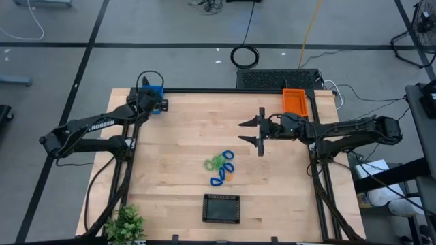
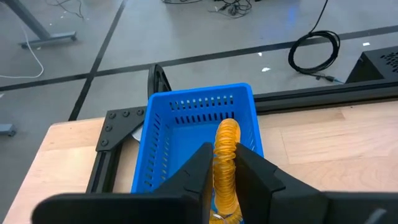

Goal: Sort spring keychains into baskets
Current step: Put the orange spring keychain into the blue basket

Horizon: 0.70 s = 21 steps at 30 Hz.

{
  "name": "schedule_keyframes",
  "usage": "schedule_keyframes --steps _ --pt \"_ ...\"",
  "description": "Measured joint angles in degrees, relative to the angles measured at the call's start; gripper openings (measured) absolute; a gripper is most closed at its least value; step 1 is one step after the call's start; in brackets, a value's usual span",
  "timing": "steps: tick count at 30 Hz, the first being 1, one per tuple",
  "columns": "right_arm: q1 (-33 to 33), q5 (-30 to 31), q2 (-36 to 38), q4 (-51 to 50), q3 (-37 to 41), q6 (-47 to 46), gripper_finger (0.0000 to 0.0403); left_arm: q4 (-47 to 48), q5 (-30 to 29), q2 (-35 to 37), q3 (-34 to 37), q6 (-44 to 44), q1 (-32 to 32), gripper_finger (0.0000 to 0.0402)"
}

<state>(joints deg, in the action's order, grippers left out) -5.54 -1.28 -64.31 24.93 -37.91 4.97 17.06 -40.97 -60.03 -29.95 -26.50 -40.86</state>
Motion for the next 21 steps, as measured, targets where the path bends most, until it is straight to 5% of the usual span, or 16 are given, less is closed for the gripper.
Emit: schedule_keyframes --steps 16,21 --pt "0.0 0.0 0.0 -0.3 0.0 0.0 0.0212 0.9 0.0 0.0 0.0 -2.1 -0.1 0.0069" --pt "0.0 0.0 0.0 -0.4 0.0 0.0 0.0212 2.0 0.0 0.0 0.0 -3.8 -0.9 0.0106"
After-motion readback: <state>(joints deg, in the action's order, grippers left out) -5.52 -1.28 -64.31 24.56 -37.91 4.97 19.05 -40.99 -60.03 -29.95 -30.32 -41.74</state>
